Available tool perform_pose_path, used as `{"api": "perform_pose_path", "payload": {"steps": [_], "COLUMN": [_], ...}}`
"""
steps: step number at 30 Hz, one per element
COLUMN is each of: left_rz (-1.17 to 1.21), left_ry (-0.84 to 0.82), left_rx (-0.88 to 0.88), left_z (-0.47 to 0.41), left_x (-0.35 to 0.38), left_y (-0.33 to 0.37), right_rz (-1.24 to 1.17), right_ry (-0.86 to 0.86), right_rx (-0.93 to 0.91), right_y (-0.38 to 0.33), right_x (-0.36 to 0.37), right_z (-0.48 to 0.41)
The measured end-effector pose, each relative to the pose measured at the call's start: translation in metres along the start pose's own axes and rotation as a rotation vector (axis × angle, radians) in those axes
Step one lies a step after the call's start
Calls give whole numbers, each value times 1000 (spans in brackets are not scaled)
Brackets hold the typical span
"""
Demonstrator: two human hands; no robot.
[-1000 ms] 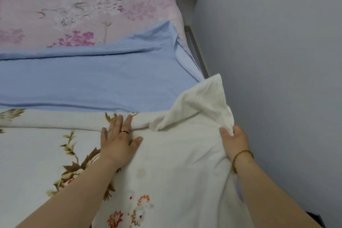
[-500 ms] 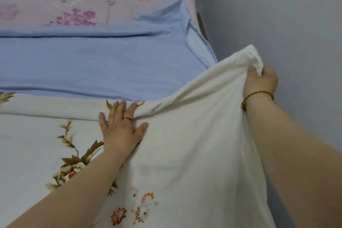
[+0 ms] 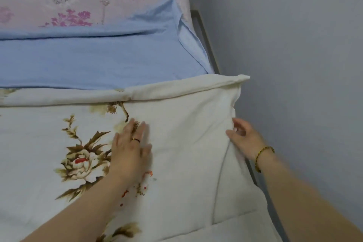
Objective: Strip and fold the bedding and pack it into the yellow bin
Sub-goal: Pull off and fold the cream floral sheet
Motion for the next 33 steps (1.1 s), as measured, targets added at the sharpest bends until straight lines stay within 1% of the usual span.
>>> {"api": "perform_pose_path", "payload": {"steps": [3,4,5,6,7,8,9,10,12,15,16,18,21,23,24,25,26,27,28,29,30,31,33], "left_rz": [-54,-56,-76,-95,-92,-36,-36,-59,-147,-188,-232,-222,-30,103,158,206,239,257,260,262,261,259,240], "left_ry": [-277,-337,-361,-420,-507,-591,-586,-619,-708,-692,-663,-581,-461,-400,-357,-320,-293,-270,-262,-262,-261,-257,-256], "left_rx": [166,220,263,277,250,215,207,183,113,13,-7,-33,-72,-98,-105,-104,-100,-78,-58,-40,-23,-13,-7], "left_z": [74,95,112,127,144,154,160,161,161,160,158,154,150,149,149,148,146,144,143,140,136,133,123], "left_x": [27,30,34,33,29,21,20,18,8,-8,-14,-20,-31,-37,-40,-42,-44,-44,-46,-46,-45,-45,-49], "left_y": [-5,-6,-6,-6,-6,-5,-10,-14,-16,-24,-26,-33,-30,-25,-21,-17,-13,-9,-6,-5,-3,-3,-2], "right_rz": [-8,-3,-11,-37,-65,-76,-49,1,87,113,117,130,170,210,267,336,401,472,555,647,720,775,826], "right_ry": [-109,-126,-147,-175,-216,-272,-339,-400,-430,-306,-267,-202,-164,-57,18,55,16,-102,-255,-411,-528,-597,-649], "right_rx": [3,19,42,78,123,162,201,234,264,236,222,173,73,-15,-68,-135,-214,-265,-272,-241,-190,-145,-155], "right_y": [23,29,34,37,37,38,39,41,43,44,44,43,40,38,37,32,25,19,12,7,2,-2,-8], "right_x": [7,6,3,-1,-8,-13,-18,-21,-28,-37,-38,-38,-34,-31,-30,-28,-24,-17,-10,-1,6,11,19], "right_z": [58,76,91,104,118,126,135,142,152,161,162,165,167,166,164,162,160,157,154,151,144,141,127]}}
Point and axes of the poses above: each hand's wrist, its own z-axis away from the middle knuckle, its own x-axis out of the palm, y = z × x, the point moved 1 cm from there along -z, towards the middle knuckle, and after that the axes turned 10 degrees about -x, right-handed, at the moved point
